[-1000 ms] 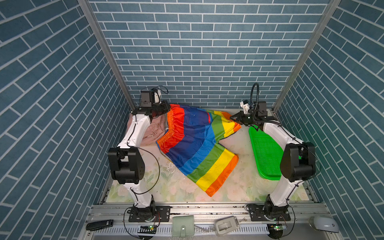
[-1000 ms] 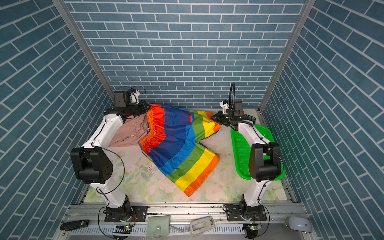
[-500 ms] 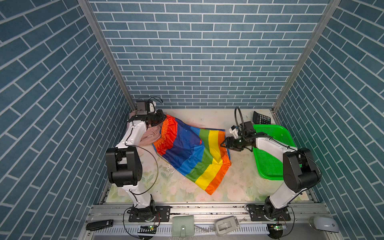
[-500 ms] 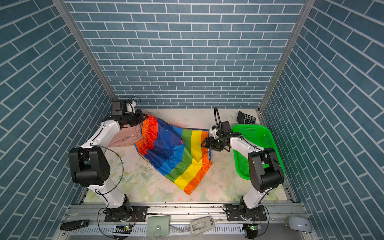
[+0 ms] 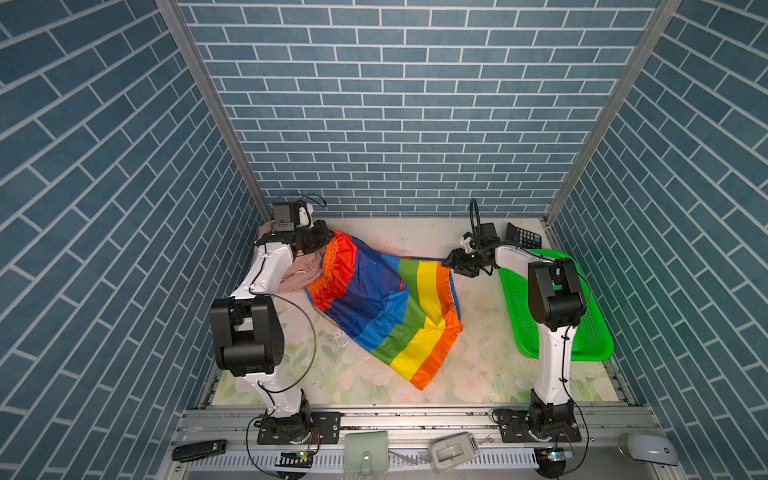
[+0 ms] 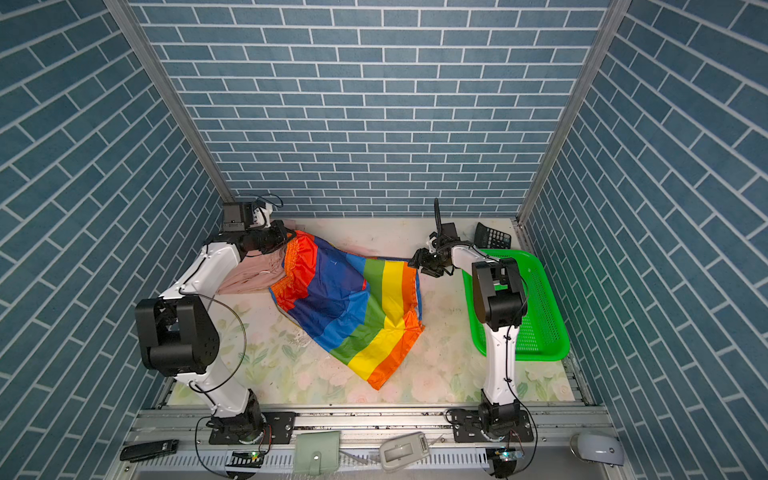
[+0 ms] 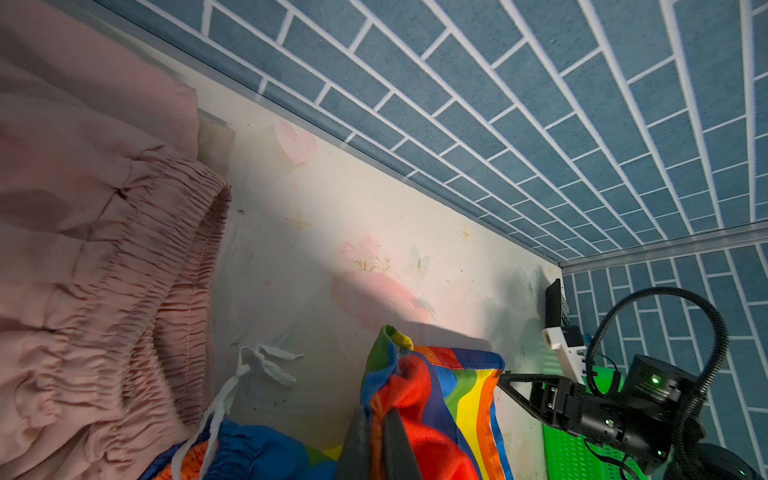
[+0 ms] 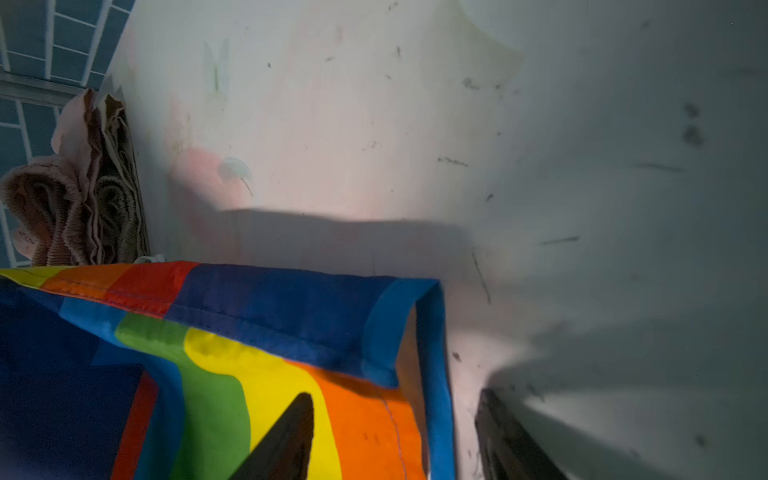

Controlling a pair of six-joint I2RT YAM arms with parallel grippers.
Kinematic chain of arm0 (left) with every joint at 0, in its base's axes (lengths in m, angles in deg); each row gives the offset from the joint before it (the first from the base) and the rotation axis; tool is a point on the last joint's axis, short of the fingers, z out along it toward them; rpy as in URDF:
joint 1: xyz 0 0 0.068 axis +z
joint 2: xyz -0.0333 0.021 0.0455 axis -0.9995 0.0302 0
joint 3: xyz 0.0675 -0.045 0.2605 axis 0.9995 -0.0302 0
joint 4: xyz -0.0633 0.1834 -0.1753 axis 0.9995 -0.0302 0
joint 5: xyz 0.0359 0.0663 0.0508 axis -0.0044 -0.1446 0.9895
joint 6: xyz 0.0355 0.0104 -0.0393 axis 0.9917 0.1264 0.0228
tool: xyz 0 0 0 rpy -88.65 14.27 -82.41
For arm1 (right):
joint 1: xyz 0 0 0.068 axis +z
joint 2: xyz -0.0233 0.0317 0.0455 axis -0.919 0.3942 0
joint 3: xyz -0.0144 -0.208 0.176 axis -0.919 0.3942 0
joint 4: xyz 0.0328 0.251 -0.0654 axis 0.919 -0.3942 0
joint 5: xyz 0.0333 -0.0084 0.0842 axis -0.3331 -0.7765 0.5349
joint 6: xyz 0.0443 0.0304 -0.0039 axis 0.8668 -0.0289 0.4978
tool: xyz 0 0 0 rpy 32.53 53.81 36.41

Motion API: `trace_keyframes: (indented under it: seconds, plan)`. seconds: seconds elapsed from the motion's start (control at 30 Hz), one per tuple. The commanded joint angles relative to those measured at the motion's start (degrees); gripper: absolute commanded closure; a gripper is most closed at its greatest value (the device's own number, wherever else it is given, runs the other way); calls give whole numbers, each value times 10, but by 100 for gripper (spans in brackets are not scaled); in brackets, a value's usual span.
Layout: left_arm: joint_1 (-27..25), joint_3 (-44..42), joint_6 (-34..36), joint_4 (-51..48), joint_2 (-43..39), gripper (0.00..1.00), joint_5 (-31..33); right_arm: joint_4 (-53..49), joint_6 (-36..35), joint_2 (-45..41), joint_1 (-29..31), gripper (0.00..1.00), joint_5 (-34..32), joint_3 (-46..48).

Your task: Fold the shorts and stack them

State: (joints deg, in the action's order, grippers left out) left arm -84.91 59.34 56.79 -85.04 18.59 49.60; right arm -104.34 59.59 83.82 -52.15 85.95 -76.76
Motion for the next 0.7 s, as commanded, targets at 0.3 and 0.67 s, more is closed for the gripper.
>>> trace_keyframes:
  seconds: [0.3, 0.67]
  plan:
    - [-6, -3, 7, 11, 3, 100, -14, 46, 64, 58, 2, 95, 18, -83]
    - [-12, 147, -64, 65, 131, 100, -51, -81, 71, 77, -100, 100, 34, -377]
